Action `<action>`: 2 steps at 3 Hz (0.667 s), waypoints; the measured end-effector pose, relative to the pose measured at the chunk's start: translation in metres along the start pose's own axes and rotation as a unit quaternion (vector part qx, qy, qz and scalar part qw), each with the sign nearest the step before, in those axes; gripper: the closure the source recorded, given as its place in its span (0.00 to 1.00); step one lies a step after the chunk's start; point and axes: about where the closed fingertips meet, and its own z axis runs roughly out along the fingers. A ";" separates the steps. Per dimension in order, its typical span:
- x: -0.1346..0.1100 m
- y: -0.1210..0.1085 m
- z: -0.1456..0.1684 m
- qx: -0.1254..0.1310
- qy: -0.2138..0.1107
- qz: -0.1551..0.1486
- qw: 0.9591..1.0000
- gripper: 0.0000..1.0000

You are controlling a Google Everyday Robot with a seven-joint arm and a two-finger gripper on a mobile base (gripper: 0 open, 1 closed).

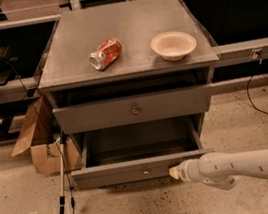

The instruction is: Close middle drawer

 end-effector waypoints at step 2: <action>0.001 -0.001 0.001 0.003 -0.014 -0.009 1.000 1.00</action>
Offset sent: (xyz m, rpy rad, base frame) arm 0.2994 -0.0485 0.1168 0.0219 -0.7416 -0.1575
